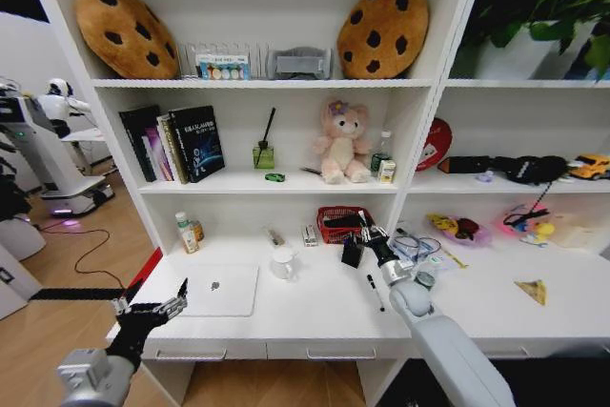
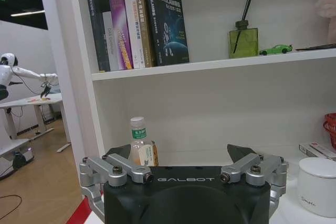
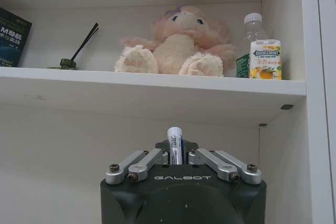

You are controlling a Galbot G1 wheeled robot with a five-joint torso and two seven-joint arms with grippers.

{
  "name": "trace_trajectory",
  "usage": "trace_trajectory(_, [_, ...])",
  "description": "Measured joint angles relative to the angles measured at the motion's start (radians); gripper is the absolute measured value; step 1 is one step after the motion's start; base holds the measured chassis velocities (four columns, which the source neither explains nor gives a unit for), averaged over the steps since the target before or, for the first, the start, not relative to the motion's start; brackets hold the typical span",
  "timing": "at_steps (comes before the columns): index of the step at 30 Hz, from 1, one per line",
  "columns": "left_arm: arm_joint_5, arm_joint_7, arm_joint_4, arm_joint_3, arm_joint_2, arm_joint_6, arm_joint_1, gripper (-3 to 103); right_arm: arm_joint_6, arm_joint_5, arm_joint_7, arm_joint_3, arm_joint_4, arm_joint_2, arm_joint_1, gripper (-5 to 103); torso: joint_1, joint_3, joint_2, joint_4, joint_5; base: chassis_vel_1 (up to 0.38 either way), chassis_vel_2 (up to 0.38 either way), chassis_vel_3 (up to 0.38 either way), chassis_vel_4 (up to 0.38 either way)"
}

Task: Organize the objects on the table.

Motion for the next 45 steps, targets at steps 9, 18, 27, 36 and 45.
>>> trace_trajectory(9, [0.000, 0.000, 0.000, 0.000, 0.000, 0.000, 0.000, 100, 0.085, -0.018, -0.046, -0.014, -0.190, 0.075, 0.115, 12, 0.000, 0.000, 0.000, 0.0001, 0.0001, 0.000, 0.000, 0.000, 0.000])
trace_trajectory(18, [0.000, 0.000, 0.000, 0.000, 0.000, 0.000, 0.000, 100, 0.094, -0.011, -0.049, -0.033, -0.306, 0.113, 0.175, 12, 0.000, 0.000, 0.000, 0.0001, 0.0002, 0.000, 0.000, 0.000, 0.000])
trace_trajectory(27, [0.000, 0.000, 0.000, 0.000, 0.000, 0.000, 0.000, 100, 0.059, -0.011, -0.022, -0.035, -0.291, 0.114, 0.149, 25, 0.000, 0.000, 0.000, -0.0001, 0.0002, 0.000, 0.000, 0.000, 0.000])
trace_trajectory(36, [0.000, 0.000, 0.000, 0.000, 0.000, 0.000, 0.000, 100, 0.010, 0.031, 0.001, -0.032, -0.156, 0.072, 0.064, 58, 0.000, 0.000, 0.000, 0.0001, 0.0004, 0.000, 0.000, 0.000, 0.000])
trace_trajectory(45, [0.000, 0.000, 0.000, 0.000, 0.000, 0.000, 0.000, 100, -0.460, 0.268, 0.236, 0.093, 0.502, -0.171, -0.311, 99, 0.000, 0.000, 0.000, -0.0001, 0.0001, 0.000, 0.000, 0.000, 0.000])
